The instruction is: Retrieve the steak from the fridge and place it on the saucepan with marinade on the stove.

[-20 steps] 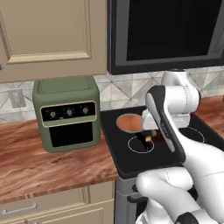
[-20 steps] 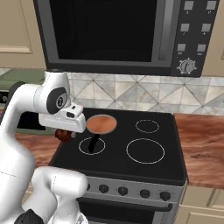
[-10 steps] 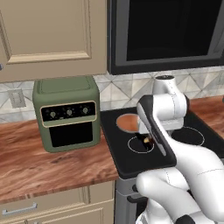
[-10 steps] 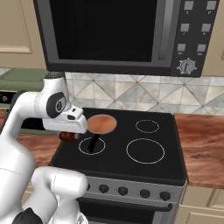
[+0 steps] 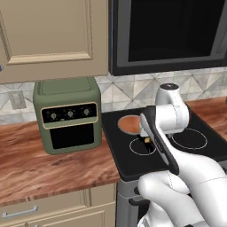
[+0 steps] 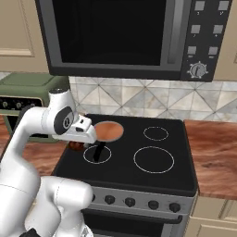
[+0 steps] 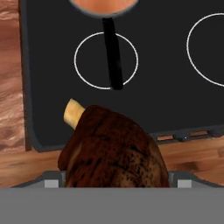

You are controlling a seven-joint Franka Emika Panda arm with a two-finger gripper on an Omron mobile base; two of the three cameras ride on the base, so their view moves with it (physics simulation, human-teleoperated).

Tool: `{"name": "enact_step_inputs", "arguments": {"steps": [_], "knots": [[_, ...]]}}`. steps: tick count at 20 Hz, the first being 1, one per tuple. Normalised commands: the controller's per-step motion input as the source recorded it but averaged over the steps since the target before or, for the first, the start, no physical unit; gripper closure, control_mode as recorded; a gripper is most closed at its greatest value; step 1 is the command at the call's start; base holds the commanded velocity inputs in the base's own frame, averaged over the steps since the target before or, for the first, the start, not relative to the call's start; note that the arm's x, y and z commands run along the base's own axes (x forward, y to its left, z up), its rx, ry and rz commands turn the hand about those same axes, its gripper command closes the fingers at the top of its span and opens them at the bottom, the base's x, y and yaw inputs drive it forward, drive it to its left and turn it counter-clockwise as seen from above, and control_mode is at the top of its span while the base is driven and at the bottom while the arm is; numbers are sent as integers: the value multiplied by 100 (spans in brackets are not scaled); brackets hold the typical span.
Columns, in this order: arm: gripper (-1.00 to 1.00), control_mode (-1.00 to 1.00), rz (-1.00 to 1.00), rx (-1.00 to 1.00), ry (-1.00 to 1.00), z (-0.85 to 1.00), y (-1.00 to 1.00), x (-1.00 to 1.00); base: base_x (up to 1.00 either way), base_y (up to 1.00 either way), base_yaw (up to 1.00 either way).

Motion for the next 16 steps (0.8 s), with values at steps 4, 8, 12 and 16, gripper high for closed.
{"name": "enact_step_inputs", "arguments": {"steps": [4, 8, 12, 16], "knots": [[100, -100, 0, 0, -6, -14, 0, 34, 0, 0, 0], [100, -100, 0, 0, 0, -6, 0, 48, 0, 0, 0], [100, -100, 1, 2, 0, -4, -1, 52, 0, 0, 0], [100, -100, 0, 2, 0, 0, -1, 48, 0, 0, 0]]}}
